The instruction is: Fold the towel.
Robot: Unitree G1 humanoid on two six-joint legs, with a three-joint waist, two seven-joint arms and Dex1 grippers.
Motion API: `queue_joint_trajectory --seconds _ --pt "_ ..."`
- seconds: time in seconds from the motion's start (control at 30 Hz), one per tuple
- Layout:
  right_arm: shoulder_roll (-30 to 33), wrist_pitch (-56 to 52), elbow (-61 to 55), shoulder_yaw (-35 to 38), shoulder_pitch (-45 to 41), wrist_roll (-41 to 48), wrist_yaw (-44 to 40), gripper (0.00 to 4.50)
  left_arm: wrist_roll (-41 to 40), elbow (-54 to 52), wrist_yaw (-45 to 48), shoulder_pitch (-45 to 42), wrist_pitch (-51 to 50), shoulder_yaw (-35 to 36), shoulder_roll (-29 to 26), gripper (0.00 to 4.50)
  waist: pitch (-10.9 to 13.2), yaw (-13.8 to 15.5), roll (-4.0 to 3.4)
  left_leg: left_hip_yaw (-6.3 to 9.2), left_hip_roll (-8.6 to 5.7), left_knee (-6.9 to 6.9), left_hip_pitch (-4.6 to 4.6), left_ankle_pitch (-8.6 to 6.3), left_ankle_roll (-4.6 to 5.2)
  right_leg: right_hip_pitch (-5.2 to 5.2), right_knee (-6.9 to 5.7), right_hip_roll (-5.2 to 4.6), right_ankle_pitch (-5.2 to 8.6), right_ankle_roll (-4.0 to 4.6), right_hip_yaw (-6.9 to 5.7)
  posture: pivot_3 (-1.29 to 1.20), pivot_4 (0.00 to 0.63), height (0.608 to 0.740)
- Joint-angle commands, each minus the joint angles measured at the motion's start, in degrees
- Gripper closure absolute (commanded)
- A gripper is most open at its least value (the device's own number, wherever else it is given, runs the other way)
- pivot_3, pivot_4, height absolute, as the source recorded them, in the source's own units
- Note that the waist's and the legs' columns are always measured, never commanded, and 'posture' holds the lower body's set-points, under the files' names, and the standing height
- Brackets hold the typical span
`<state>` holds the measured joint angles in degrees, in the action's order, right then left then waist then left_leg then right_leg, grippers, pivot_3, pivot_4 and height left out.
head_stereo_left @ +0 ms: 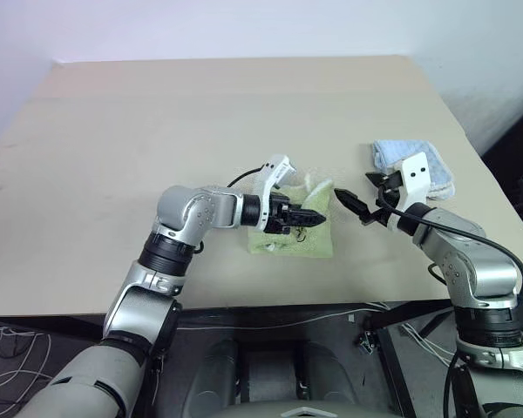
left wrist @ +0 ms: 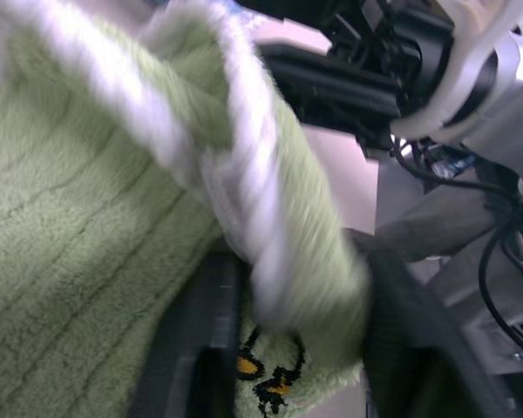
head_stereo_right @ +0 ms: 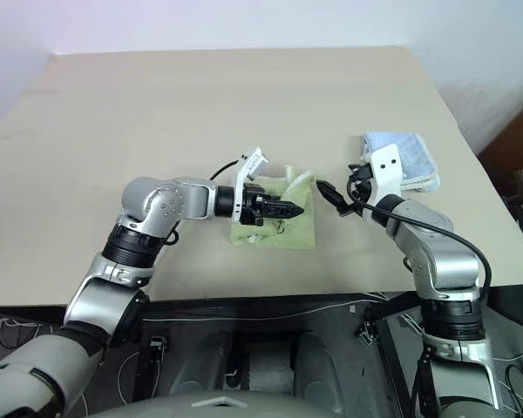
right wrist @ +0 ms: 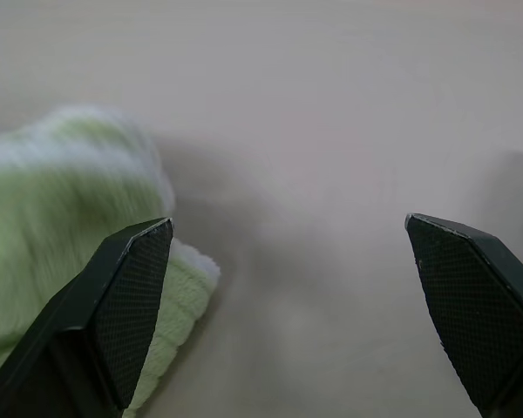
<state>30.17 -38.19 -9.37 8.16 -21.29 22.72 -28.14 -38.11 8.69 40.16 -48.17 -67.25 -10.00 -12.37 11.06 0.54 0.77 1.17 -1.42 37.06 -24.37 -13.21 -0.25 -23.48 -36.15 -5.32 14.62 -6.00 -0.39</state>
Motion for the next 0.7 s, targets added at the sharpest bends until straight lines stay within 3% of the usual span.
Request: queue_joint_trajectory --seconds 0.03,0.17,0.37,0.47,0.57,0.67,0.7 --pt "-0.15 1.86 0.02 1.07 -1.66 -0.12 0.1 0.0 -1.42 -2.69 0.42 -0.29 -1.21 2.11 0.0 1.32 0.0 0.07 0.0 0.0 0.0 0.0 0.0 0.0 0.0 0.0 0.0 0.0 0.0 0.0 0.0 0.0 0.15 0.74" --pt "-0.75 2.55 1.86 1.69 -2.92 -0.31 1.34 0.0 -2.81 -4.69 1.69 0.06 -2.5 3.6 -0.66 0.02 0.0 0.0 0.0 0.0 0.0 0.03 0.0 0.0 0.0 0.01 0.0 0.0 -0.01 -0.02 0.0 0.0 0.15 0.74" --pt "-2.37 -0.12 3.72 6.16 -5.87 3.56 3.73 0.0 -4.52 -9.56 6.61 1.54 -0.94 5.02 -5.84 0.02 0.01 -0.33 -0.01 0.0 0.03 0.01 0.01 0.0 -0.01 0.0 -0.04 0.02 -0.01 -0.02 0.01 0.0 0.15 0.74" --pt "-2.65 -3.89 1.28 7.68 -6.89 7.6 3.39 0.0 -1.77 -11.46 9.53 2.49 5.81 4.35 -9.64 0.02 0.01 -0.34 -0.02 0.0 0.04 0.01 0.01 0.0 -0.01 -0.01 -0.03 0.03 -0.01 -0.02 0.01 0.0 0.15 0.74" --pt "-2.68 -6.73 -2.61 7.76 -6.8 12.0 1.76 0.59 0.88 -9.97 10.45 2.85 13.56 5.49 -10.72 0.0 0.01 -0.24 -0.02 0.0 0.04 0.01 0.01 0.0 -0.01 -0.01 -0.03 0.02 -0.01 -0.01 0.01 0.0 0.15 0.74" --pt "-2.33 -8.37 -6.24 5.69 -5.79 14.25 -0.21 1.57 1.83 -8.71 14.28 3.35 17.19 5.25 -12.88 0.0 0.01 -0.04 -0.02 0.0 0.04 0.01 0.0 0.0 0.0 0.0 -0.01 0.01 -0.01 -0.01 0.01 0.0 0.15 0.74" --pt "-2.56 -8.87 -7.09 5.15 -5.71 14.84 -0.3 1.91 2.87 -8.29 14.97 3.59 18.51 4.66 -13.59 0.4 0.01 -0.07 -0.02 0.0 0.04 0.01 0.0 0.0 0.0 0.0 0.0 0.01 -0.01 -0.01 0.01 0.0 0.15 0.74"
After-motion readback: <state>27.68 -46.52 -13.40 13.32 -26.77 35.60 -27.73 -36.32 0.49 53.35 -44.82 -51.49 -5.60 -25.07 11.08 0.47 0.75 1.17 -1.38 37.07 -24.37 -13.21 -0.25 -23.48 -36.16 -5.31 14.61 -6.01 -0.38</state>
